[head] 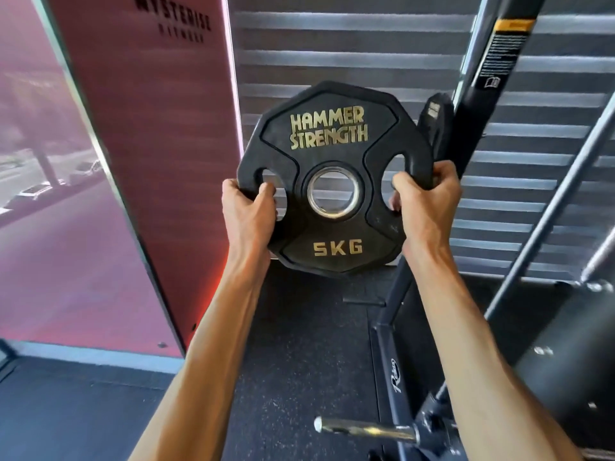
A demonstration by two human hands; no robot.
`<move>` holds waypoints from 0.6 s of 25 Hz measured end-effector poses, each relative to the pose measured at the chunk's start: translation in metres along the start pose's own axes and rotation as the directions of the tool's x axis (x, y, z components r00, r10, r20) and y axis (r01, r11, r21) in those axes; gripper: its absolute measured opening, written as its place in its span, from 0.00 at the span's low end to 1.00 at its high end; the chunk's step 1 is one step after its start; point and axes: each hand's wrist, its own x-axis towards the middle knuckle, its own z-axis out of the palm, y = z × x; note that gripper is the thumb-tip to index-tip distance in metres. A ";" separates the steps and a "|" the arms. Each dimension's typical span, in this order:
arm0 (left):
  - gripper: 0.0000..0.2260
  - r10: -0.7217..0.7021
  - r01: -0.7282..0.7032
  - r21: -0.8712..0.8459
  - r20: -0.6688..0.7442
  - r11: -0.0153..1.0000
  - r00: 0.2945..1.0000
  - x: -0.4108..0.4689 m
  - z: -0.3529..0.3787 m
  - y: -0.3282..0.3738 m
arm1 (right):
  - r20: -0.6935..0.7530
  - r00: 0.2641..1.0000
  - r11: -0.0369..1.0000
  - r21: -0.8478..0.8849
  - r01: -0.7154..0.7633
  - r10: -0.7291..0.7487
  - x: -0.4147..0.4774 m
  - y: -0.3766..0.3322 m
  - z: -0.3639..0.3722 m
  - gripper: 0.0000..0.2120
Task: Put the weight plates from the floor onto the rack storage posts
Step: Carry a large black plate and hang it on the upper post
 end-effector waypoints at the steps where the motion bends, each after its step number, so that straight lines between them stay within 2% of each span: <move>1: 0.07 -0.004 0.004 -0.005 0.009 1.000 1.000 0.018 -0.002 -0.008 | 0.007 1.000 1.000 -0.001 0.004 -0.004 0.005 0.009 0.016 0.11; 6: 0.10 -0.037 0.036 0.012 0.043 0.999 0.998 0.130 0.002 -0.052 | -0.001 1.000 1.000 0.000 0.013 -0.013 0.046 0.074 0.097 0.12; 15: 0.07 -0.100 0.096 0.037 0.145 0.995 0.984 0.323 0.077 -0.102 | -0.136 0.991 0.999 -0.031 0.015 -0.019 0.171 0.162 0.215 0.13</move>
